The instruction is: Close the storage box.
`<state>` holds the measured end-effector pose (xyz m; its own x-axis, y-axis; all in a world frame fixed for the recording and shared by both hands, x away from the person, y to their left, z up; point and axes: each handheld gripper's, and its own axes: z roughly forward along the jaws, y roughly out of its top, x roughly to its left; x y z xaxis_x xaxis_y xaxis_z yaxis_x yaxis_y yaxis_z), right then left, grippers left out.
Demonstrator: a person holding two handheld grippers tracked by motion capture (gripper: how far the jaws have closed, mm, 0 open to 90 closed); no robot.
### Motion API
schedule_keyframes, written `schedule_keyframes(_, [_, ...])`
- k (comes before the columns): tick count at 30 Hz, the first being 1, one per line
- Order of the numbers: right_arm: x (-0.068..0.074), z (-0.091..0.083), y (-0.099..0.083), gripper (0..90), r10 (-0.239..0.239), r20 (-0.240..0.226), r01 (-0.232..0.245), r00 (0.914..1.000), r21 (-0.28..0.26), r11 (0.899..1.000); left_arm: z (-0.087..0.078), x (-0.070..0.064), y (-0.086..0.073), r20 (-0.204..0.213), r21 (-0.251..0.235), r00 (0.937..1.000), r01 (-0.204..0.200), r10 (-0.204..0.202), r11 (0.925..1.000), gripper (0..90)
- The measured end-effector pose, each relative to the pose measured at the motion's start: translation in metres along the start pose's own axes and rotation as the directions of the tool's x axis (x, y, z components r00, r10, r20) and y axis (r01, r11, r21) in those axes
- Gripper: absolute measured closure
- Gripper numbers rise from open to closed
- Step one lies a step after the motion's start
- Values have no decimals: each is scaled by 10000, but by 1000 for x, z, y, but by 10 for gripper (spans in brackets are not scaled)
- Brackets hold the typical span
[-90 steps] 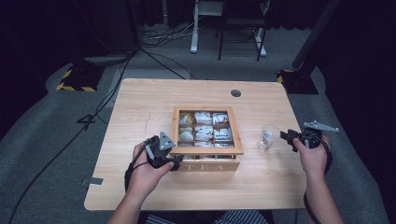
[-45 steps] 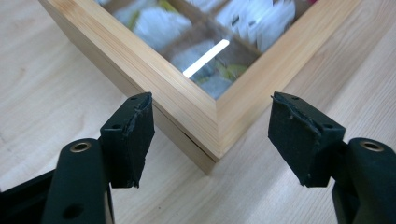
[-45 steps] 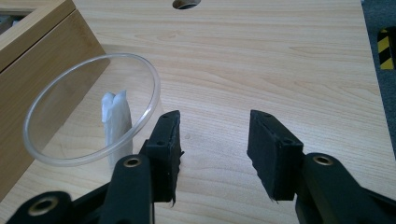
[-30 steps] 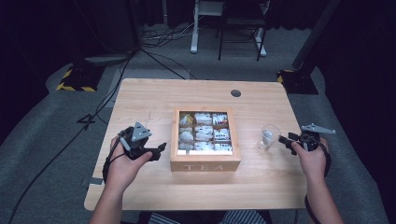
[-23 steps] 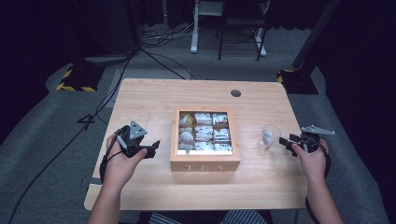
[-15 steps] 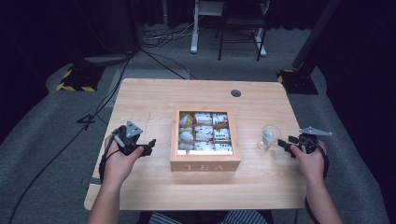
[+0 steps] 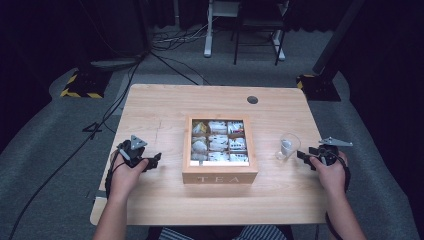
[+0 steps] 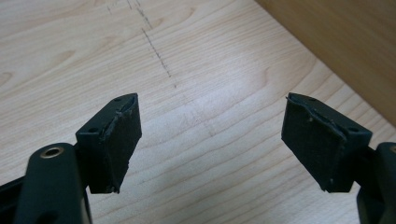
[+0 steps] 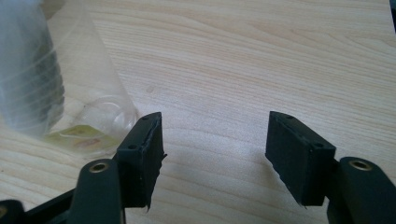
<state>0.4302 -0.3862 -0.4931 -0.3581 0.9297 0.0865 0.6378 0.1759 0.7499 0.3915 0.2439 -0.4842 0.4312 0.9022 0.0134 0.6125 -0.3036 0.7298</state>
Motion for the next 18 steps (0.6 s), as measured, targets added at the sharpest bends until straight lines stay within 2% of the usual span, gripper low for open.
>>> schedule_keyframes(5, [0, 3, -2, 376, -138, 62, 137, 9999, 140, 9998, 10, 1, -4, -509, 451, 9987, 57, -34, 9990, 208])
schedule_keyframes(7, [0, 4, -2, 375, -184, 115, 181, 9998, 195, 9996, 14, 1, -5, -686, 784, 9976, -68, 122, 9969, 208])
schedule_keyframes(13, [-1, 4, -3, 366, -120, 120, 118, 9999, 155, 9998, 19, 4, -9, -116, 490, 9982, 598, -593, 9970, 189])
schedule_keyframes(18, [0, 5, -4, 345, -129, 147, 127, 9998, 95, 9999, 19, 3, -9, -51, 509, 9983, 585, -583, 9970, 180])
